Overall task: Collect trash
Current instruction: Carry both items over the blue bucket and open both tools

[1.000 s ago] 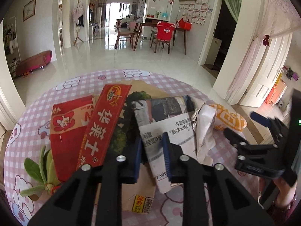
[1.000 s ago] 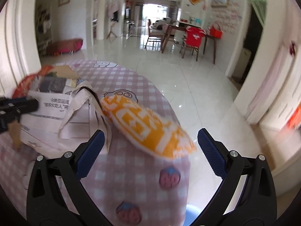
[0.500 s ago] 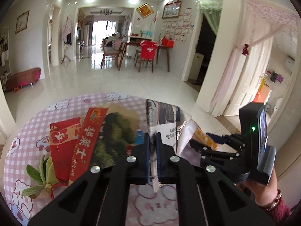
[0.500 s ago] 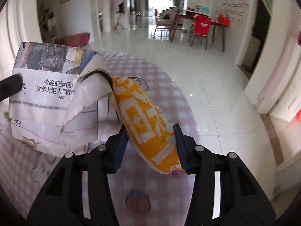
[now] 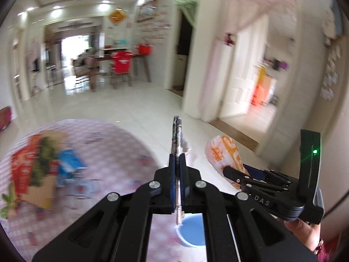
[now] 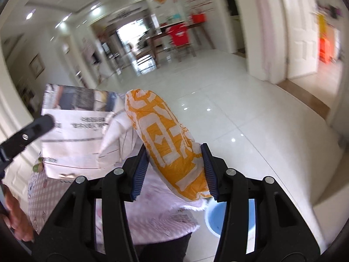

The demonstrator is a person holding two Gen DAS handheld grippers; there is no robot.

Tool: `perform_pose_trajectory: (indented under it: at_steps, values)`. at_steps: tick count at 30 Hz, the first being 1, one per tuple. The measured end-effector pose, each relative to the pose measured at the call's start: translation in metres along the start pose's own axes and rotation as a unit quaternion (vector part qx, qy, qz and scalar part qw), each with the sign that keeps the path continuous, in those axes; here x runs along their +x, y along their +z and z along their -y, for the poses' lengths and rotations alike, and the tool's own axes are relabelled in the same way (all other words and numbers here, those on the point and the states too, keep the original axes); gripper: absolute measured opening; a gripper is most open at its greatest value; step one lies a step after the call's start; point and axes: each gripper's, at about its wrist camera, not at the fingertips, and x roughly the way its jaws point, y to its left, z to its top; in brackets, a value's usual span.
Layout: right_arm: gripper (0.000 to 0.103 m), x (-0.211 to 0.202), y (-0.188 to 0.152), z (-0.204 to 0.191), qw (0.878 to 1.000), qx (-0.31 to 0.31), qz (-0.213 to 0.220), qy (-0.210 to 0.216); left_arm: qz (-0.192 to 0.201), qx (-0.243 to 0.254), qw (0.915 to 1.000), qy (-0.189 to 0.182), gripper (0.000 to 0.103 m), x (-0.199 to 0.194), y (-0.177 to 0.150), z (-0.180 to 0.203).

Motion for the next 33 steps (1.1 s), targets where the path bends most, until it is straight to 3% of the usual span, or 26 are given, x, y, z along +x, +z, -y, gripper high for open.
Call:
perform_pose_trajectory:
  at_steps: [3,6,10,16,17,18,20,25,33]
  values:
    - [0.047,-0.021,-0.014,0.044,0.999,0.044,0.009,-0.025,-0.02,0.033,0.9991,-0.019,0.004,0.026,-0.004,0.043]
    - [0.047,-0.033,-0.029,0.079,0.996,0.079,0.012,-0.045,-0.066,0.036,0.9943,-0.076,0.004,0.063,-0.009,0.071]
    - [0.047,-0.033,-0.046,0.115,0.992,0.111,0.007,-0.059,-0.091,0.067,0.9907,-0.076,0.004,0.104,-0.021,0.104]
    - [0.047,-0.02,-0.068,0.132,0.987,0.137,-0.008,-0.079,-0.151,0.073,0.9813,-0.094,0.008,0.178,-0.045,0.128]
    - [0.047,-0.02,-0.075,0.135,0.987,0.141,-0.012,-0.082,-0.164,0.069,0.9792,-0.097,0.019,0.187,-0.048,0.128]
    - [0.047,-0.016,-0.075,0.142,0.986,0.145,-0.014,-0.084,-0.181,0.066,0.9769,-0.092,0.044,0.201,-0.051,0.131]
    - [0.047,-0.008,-0.081,0.148,0.984,0.153,-0.025,-0.088,-0.188,0.064,0.9768,-0.081,0.075,0.214,-0.056,0.132]
    - [0.048,0.004,-0.09,0.146,0.982,0.16,-0.039,-0.087,-0.198,0.051,0.9766,-0.065,0.075,0.21,-0.07,0.119]
    - [0.05,0.012,-0.086,0.119,0.984,0.155,-0.046,-0.078,-0.188,0.051,0.9805,-0.027,0.075,0.19,-0.067,0.096]
